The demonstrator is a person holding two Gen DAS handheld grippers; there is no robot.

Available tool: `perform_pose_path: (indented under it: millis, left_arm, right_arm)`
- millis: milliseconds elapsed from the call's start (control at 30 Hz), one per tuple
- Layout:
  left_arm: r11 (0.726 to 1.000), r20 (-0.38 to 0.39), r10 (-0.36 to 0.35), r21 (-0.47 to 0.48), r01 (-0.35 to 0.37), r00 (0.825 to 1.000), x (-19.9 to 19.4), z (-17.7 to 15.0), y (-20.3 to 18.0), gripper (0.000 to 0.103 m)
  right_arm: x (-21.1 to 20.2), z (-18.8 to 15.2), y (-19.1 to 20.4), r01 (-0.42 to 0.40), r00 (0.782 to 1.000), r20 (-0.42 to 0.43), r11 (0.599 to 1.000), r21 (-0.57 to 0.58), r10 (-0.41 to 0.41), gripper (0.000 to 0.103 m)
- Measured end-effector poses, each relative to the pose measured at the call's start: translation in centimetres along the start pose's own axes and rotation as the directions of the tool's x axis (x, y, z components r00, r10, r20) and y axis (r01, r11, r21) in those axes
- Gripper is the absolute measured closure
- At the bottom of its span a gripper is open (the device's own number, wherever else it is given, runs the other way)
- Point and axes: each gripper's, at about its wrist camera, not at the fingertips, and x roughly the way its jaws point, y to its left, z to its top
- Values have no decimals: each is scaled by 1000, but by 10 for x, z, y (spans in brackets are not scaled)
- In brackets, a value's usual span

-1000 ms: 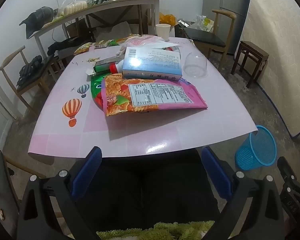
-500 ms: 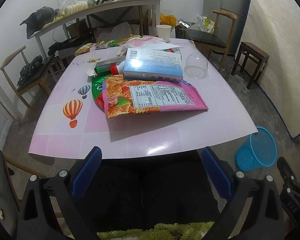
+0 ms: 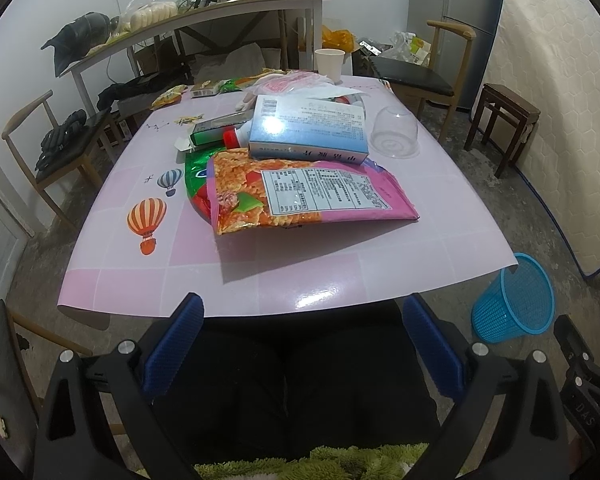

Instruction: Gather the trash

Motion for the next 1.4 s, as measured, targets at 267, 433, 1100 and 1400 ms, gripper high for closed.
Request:
perform_pose_path:
  millis: [267,433,1100,1400]
  left_arm:
    - [1000,-4,1,-1,-1,1000,1,0,2,6]
    - [1000,-5,1,-2,-1,1000,1,0,4,6]
    - [1000,-8,2,-3,-2,1000,3,-3,4,6]
    - [1000,-1,16,-25,-16,1000,11,-3,17,6]
  right_arm:
    - [2,-1,-2,-12,1000,-6,1000,10,13,8]
    - [4,-3,-3,-12,1000,-6,1000,13,12,8]
    - [5,-3,-3,-13,1000,-6,1000,15,13,8]
    - [7,4,6,-23,999,28,1000,19,23,8]
